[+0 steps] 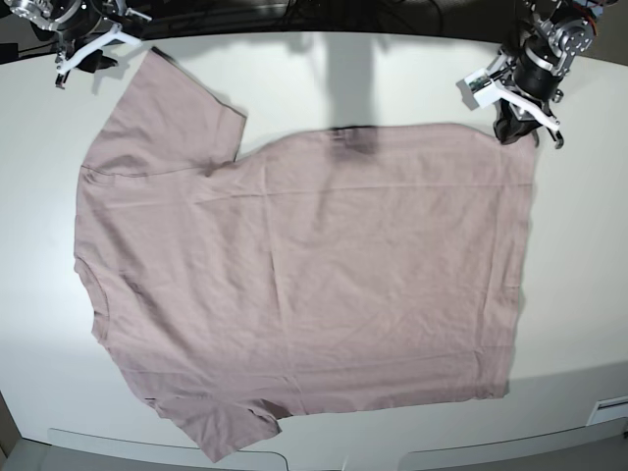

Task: Fold the T-shirt properly
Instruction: 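Grasp the shirt corners with both grippers, adjusting the right gripper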

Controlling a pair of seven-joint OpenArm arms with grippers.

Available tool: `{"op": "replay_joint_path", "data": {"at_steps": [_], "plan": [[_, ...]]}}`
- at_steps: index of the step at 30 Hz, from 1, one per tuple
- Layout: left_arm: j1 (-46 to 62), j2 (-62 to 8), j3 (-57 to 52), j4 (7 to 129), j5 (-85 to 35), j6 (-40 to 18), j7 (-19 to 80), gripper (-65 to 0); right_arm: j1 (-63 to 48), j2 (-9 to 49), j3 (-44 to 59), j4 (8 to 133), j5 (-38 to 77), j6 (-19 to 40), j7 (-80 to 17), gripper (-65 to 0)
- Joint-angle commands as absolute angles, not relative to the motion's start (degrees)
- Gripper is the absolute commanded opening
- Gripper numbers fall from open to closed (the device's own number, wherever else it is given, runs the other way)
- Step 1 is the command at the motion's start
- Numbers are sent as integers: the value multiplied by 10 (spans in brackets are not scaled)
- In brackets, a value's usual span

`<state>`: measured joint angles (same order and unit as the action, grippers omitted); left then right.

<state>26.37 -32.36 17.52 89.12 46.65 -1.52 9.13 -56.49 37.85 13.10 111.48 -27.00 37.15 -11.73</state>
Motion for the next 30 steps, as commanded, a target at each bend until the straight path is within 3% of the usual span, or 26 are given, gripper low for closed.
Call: {"op": "replay_joint_path", "data": {"at_steps": [1, 9, 16, 19, 26, 30], "plan": [[257, -323, 174, 881, 484, 2, 105, -650, -570, 390, 135, 1120, -271, 362, -111, -307], [257, -322, 174, 881, 484, 2, 105, -650, -550, 393, 131, 1120, -354, 363, -30, -307], [257, -322, 174, 881, 484, 2, 105, -650, -549, 463, 50, 1117, -422, 377, -35, -307], [257, -322, 174, 881, 484, 2, 107, -650, -549, 466, 22, 1117, -437, 349, -55, -307], [257, -322, 174, 881, 484, 2, 107, -650, -547, 466, 18, 1117, -431, 328, -55, -307], [257, -322, 174, 881, 484, 2, 107, -650, -523, 464, 18, 1117, -308, 310, -54, -307]]}}
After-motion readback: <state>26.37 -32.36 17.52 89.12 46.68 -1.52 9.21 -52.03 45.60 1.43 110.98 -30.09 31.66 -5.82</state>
